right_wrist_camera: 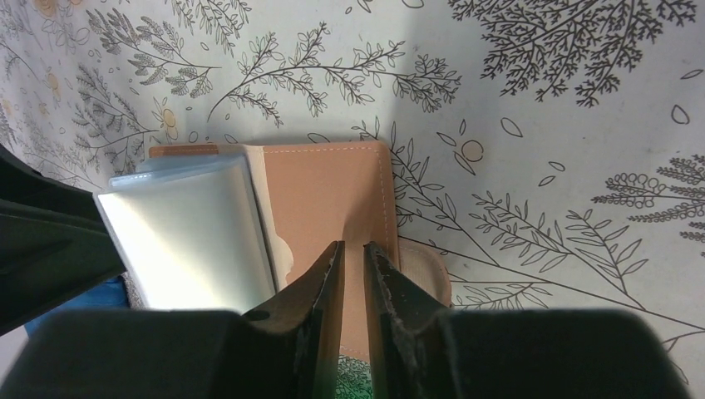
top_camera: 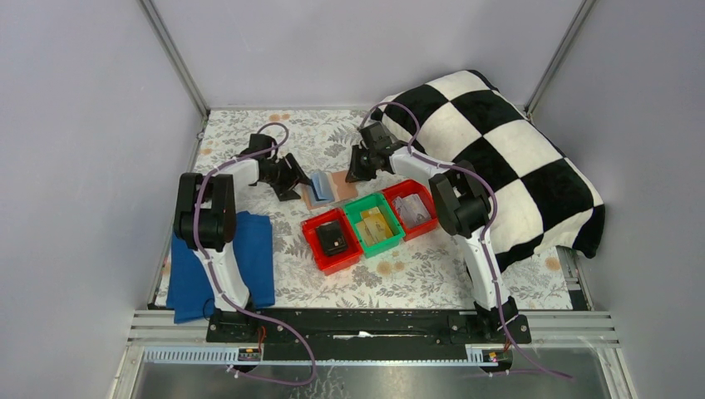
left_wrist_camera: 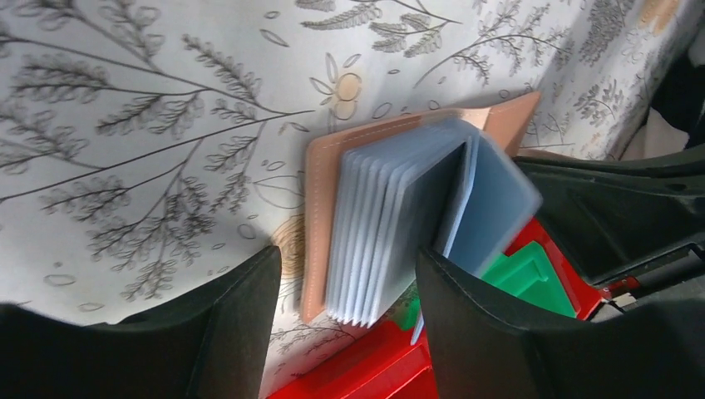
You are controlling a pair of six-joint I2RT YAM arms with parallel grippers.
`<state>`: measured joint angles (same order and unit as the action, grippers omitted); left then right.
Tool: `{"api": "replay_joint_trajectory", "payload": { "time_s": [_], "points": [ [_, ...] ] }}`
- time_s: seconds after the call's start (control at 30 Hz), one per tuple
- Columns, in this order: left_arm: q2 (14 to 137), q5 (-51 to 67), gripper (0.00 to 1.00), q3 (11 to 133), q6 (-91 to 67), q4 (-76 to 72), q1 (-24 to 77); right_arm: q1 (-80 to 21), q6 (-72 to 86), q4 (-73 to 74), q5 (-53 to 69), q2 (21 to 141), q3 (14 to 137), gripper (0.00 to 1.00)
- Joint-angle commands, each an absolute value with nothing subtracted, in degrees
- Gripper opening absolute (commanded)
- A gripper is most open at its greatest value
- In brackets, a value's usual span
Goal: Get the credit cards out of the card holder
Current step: Remove the credit card from the card holder.
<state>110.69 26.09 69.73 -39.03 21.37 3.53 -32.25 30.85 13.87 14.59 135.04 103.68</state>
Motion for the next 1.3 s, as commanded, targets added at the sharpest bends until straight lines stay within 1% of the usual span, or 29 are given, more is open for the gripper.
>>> {"api": "replay_joint_trajectory", "payload": {
  "time_s": [0.0, 0.1, 0.23, 0.3, 0.63, 0.87, 0.97, 1.1, 1.13, 1.27],
  "points": [
    [112.3, 28.9, 0.65, 69.6, -40.5, 16.6, 4.9, -32.6, 30.6, 15.1, 12.5, 137.1, 101.1, 0.22],
    [111.5, 30.7, 0.62, 68.9, -41.7, 14.0, 5.3, -32.6, 30.8, 14.9, 13.0, 137.0, 100.9, 0.22],
    [109.1, 33.3, 0.54, 67.5, -43.9, 9.4, 5.4, -32.6, 30.9, 14.7, 13.6, 136.7, 100.7, 0.22],
    [108.1, 34.6, 0.52, 67.3, -44.6, 7.7, 5.7, -32.5, 31.0, 14.8, 13.9, 136.5, 100.8, 0.22],
    [109.5, 37.7, 0.52, 72.9, -46.1, 6.2, 9.5, -32.5, 32.5, 14.4, 17.5, 134.9, 102.0, 0.22],
    [109.2, 37.8, 0.51, 75.7, -46.5, 6.4, 11.6, -32.3, 32.1, 14.4, 17.2, 132.5, 100.7, 0.23],
    [109.3, 36.3, 0.47, 76.3, -45.1, 8.6, 11.8, -32.0, 32.2, 14.1, 17.2, 131.6, 99.9, 0.23],
    [110.2, 34.6, 0.46, 77.0, -43.0, 11.5, 11.8, -31.9, 31.9, 14.6, 16.7, 131.1, 100.0, 0.24],
    [110.0, 34.2, 0.46, 76.9, -42.6, 11.9, 11.8, -31.9, 31.8, 14.8, 16.1, 130.7, 99.8, 0.25],
    [109.5, 31.7, 0.46, 77.1, -40.6, 14.7, 11.8, -31.4, 31.0, 15.3, 13.5, 128.8, 99.0, 0.38]
  ]
}}
